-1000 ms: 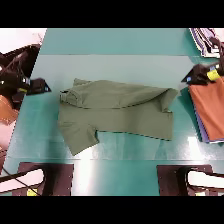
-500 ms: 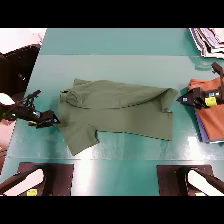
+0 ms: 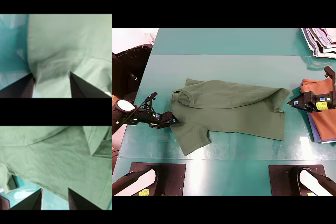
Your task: Fold the shirts.
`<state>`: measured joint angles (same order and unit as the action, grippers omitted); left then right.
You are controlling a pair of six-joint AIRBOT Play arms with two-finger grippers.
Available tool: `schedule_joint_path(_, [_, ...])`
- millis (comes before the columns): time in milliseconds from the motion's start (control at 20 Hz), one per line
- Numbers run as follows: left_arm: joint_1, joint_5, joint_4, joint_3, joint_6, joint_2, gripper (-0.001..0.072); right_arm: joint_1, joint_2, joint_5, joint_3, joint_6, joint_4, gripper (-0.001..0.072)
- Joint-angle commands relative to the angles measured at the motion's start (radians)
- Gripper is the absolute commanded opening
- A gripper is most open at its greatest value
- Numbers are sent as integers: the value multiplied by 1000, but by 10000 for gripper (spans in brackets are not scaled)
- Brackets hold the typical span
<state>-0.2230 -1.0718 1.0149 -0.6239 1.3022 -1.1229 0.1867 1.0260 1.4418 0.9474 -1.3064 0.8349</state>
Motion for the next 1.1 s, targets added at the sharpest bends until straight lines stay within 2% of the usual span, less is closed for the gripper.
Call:
schedule_joint_path(0, [51, 21, 0, 6, 0, -1, 498, 3, -3, 3, -2, -1, 35, 364])
schedule_joint_path(50, [51, 12, 0, 6, 0, -1, 322, 3, -3, 12, -3, -1, 68, 364])
schedule_joint_path(100, [51, 8, 3, 5, -2, -1, 56, 3, -3, 27, -3, -2, 105, 363])
schedule_joint_path(200, [51, 9, 5, 3, -1, 0, 25, 6, -3, 47, -26, -13, 163, 364])
schedule_joint_path(450, [51, -62, 18, -79, 2, 23, 25, 152, -4, 52, -249, -12, 211, 369])
schedule_joint_path(550, [51, -66, 16, -114, 2, 50, 25, 198, -3, 23, -351, -12, 241, 454])
schedule_joint_path(600, [51, -66, 16, -128, 2, 62, 25, 209, -3, -8, -400, -12, 236, 453])
schedule_joint_path(900, [51, -63, 13, -148, 2, 67, 26, 94, 77, -174, -517, -11, 147, 443])
schedule_joint_path(1000, [51, -63, 13, -148, 2, 67, 26, 24, 118, -230, -496, -11, 108, 425])
schedule_joint_path(1050, [51, -63, 14, -148, -2, 67, 25, -11, 130, -256, -479, -12, 90, 393])
